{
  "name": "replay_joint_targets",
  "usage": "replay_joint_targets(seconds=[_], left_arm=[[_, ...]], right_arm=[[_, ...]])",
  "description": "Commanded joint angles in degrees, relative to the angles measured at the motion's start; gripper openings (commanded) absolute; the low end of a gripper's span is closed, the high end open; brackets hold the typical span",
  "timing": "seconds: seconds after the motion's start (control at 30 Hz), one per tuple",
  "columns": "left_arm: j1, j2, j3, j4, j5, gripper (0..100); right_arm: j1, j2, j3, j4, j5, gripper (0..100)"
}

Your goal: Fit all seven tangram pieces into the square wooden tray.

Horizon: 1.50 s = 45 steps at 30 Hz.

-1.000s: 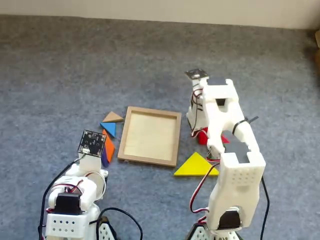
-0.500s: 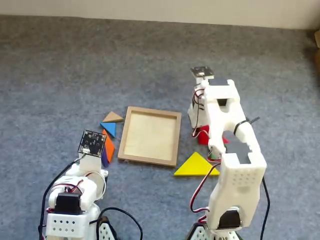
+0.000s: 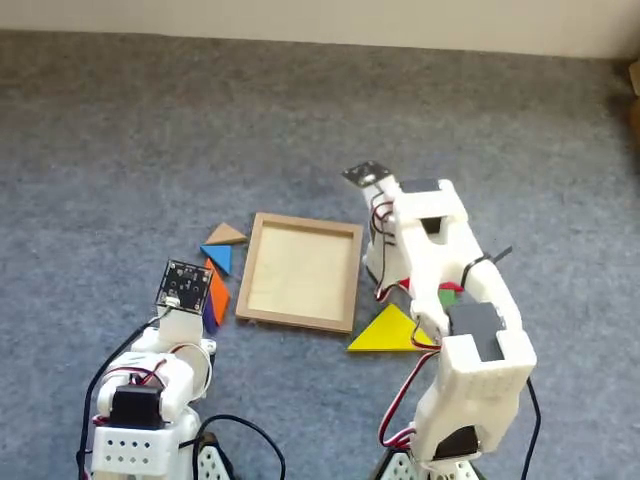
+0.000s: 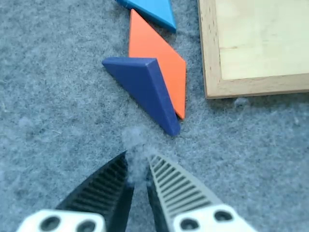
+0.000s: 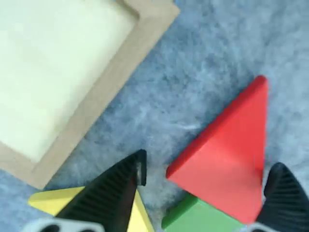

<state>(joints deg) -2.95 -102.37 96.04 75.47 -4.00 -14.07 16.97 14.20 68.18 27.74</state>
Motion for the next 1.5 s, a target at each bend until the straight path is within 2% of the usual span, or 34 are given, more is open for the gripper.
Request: replay_joint_targets(seconds=[0.0,0.23,0.43,0.63,0.97,1.17,1.47], left_arm=[[-0.8,-2.2,1.1,0.3,-0.4,1],[-0.8,-2.2,1.1,0.3,-0.4,1],[-0.8,-2.2,1.1,0.3,-0.4,1],[-0.8,-2.2,1.1,0.3,-0.4,1],[-0.8,-2.2,1.1,0.3,-0.4,1],[-0.8,-2.2,1.1,0.3,-0.4,1],[-0.8,-2.2,1.1,0.3,-0.4,1]], right_arm=[[0.6,-4.2,1.5,-4.4,1.4,37.5],[3.3,-4.1,3.5,-8.5,4.0,37.5],[4.4,-4.2,5.4,-8.3,4.2,37.5],[6.1,-4.4,5.2,-5.3,8.3,37.5],[8.2,-4.4,5.1,-4.8,8.3,37.4],[8.2,-4.2,5.1,-5.1,8.3,29.7],[8.4,-4.4,5.2,-4.9,7.9,29.2]])
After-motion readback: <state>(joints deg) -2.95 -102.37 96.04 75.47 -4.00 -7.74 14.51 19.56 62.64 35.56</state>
